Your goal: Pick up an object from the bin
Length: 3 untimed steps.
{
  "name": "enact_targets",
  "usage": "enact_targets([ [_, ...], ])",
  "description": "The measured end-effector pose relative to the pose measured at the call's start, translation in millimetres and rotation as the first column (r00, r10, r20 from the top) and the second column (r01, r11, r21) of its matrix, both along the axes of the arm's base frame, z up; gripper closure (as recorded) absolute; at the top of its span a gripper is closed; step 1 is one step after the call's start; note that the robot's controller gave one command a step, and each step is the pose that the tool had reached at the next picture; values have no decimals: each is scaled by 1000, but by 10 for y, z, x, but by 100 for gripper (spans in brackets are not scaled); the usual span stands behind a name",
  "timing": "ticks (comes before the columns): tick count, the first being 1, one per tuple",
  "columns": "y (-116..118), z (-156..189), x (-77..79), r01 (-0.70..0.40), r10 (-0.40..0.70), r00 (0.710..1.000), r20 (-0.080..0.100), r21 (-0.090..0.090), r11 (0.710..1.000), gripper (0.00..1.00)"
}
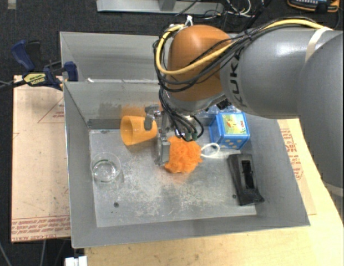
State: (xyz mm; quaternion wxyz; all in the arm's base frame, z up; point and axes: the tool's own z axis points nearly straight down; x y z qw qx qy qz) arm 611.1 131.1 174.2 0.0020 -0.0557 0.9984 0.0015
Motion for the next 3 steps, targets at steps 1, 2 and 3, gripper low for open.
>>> enact_targets([
  [1, -204, -409, -20, 65, -65, 998, 1, 0, 998, 0],
  [2, -433, -808, 5, 154, -154, 988, -2, 1, 988, 0],
  [3, -849, -975, -31, 63, -63, 998, -1, 1, 998, 0],
])
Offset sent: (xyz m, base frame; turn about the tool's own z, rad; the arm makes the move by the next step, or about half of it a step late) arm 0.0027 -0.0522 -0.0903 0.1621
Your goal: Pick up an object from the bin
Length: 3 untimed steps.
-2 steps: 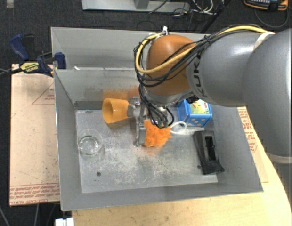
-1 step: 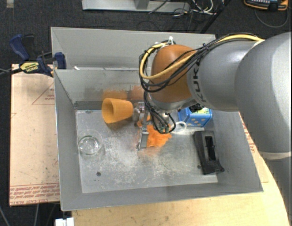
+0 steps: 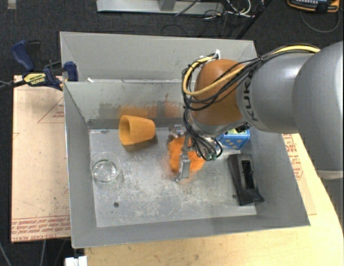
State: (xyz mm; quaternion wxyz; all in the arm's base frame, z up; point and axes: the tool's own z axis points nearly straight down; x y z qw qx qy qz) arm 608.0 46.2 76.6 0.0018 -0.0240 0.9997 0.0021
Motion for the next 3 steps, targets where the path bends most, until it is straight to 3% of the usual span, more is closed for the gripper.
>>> enact_targets([
  [1, -250, -22, 60, -21, 21, 1000, 3, -2, 1000, 0],
  [2, -865, -60, 388, -94, 94, 996, 4, 2, 996, 100],
  [3, -864, -60, 387, -94, 94, 996, 4, 2, 996, 100],
])
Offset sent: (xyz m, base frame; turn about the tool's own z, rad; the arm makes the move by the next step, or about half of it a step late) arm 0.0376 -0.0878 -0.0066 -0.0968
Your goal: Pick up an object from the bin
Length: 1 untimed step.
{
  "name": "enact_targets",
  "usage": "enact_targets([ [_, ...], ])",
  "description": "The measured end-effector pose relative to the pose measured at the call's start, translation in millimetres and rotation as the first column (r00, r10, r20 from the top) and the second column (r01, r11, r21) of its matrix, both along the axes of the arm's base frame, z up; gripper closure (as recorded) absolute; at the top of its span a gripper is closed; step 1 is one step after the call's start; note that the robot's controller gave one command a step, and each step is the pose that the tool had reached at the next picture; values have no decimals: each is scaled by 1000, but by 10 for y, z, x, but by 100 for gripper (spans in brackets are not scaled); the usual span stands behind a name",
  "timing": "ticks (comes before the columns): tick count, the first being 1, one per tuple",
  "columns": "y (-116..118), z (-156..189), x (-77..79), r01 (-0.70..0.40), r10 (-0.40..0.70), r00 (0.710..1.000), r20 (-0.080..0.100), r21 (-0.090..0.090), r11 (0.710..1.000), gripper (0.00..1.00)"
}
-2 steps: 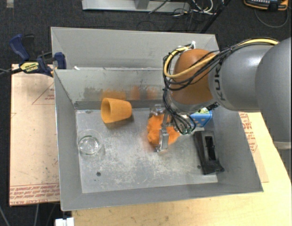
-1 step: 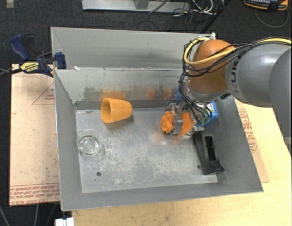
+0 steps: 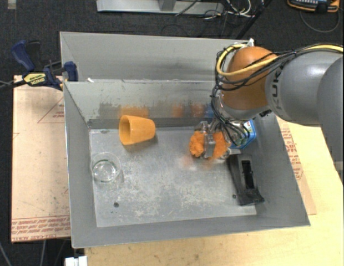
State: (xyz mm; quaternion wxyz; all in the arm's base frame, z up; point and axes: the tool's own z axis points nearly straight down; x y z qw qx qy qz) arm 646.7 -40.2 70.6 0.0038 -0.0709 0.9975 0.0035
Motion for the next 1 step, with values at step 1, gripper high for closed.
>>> enact_targets([
  [1, 126, 1003, -4, -25, 25, 1000, 4, 1, 1000, 100],
])
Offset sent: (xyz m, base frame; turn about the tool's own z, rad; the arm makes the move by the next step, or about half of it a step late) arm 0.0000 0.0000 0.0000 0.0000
